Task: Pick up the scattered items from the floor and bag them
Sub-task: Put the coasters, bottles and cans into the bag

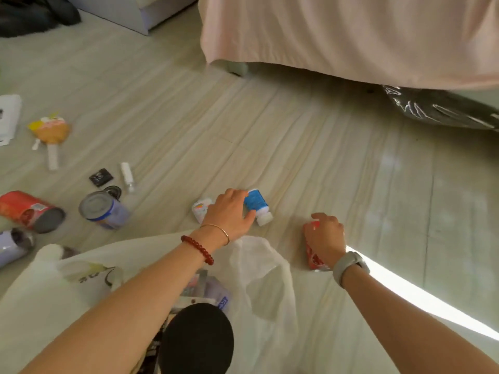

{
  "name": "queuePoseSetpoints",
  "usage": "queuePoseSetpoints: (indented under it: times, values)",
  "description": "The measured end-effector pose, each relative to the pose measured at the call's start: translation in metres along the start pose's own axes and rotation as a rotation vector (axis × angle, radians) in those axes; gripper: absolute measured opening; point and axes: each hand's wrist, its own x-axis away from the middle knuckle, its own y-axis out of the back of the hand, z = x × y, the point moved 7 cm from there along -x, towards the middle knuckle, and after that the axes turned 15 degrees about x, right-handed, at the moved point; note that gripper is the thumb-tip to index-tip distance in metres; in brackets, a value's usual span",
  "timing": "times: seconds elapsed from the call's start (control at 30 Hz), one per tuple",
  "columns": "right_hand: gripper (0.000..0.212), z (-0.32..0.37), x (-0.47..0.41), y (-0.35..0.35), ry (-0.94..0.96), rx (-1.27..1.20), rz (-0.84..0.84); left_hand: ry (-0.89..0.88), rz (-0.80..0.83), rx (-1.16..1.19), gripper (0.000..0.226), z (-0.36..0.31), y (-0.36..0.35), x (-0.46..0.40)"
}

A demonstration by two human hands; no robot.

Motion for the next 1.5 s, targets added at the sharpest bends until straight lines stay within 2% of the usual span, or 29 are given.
queuePoseSetpoints:
  times: [0.07,0.13,0.27,0.33,0.4,0.5,0.57,0.73,0.8,0.9,1.0,1.1,1.17,1.3,1.4,1.5]
  values:
    - [0.042,-0.006,-0.013,-0.003,0.093,0.309,-0.094,0.052,0.042,-0.029,0.060,-0.001,-0.031,-0.023]
    - [0.041,-0.007,-0.026,-0.013,0.109,0.452,-0.097,0.130,0.076,-0.048,0.070,0.004,-0.055,-0.044]
    - [0.028,-0.001,-0.040,-0.035,0.174,0.515,-0.095,0.267,0.118,-0.018,0.081,0.021,-0.086,-0.075]
    - [0.025,0.006,-0.042,-0.041,0.257,0.511,-0.120,0.261,0.091,0.015,0.076,0.023,-0.093,-0.082]
    - [0.027,0.010,-0.039,-0.042,0.317,0.484,-0.096,0.251,0.024,0.074,0.069,0.021,-0.093,-0.084]
    - [0.035,0.016,-0.031,-0.034,0.355,0.401,-0.043,0.218,-0.031,0.099,0.084,0.017,-0.083,-0.082]
    - [0.042,0.023,-0.023,-0.022,0.368,0.301,-0.037,0.188,-0.111,0.145,0.086,0.013,-0.061,-0.079]
    - [0.053,0.075,0.005,0.018,0.453,0.032,-0.132,0.034,-0.385,0.467,0.074,-0.009,0.057,-0.052]
    - [0.053,0.107,0.025,0.034,0.532,-0.054,-0.188,-0.063,-0.453,0.510,0.075,-0.015,0.107,-0.020]
    - [0.053,0.157,0.062,0.061,0.678,-0.138,-0.305,-0.119,-0.431,0.505,0.084,-0.008,0.155,0.041]
    - [0.052,0.190,0.095,0.078,0.779,-0.223,-0.375,-0.047,-0.352,0.591,0.085,0.021,0.168,0.102]
    - [0.045,0.205,0.119,0.077,0.808,-0.323,-0.313,0.038,-0.262,0.533,0.079,0.051,0.156,0.150]
    - [0.049,0.210,0.135,0.064,0.904,-0.241,-0.235,0.051,-0.199,0.477,0.078,0.066,0.137,0.175]
    - [0.065,0.199,0.165,0.015,1.195,0.161,-0.095,0.070,-0.114,0.292,0.085,0.086,0.098,0.196]
    - [0.057,0.180,0.167,-0.015,1.282,0.409,-0.099,0.040,-0.008,0.114,0.085,0.090,0.073,0.191]
    - [0.051,0.173,0.160,-0.031,1.330,0.536,-0.199,-0.029,0.008,-0.055,0.080,0.089,0.058,0.174]
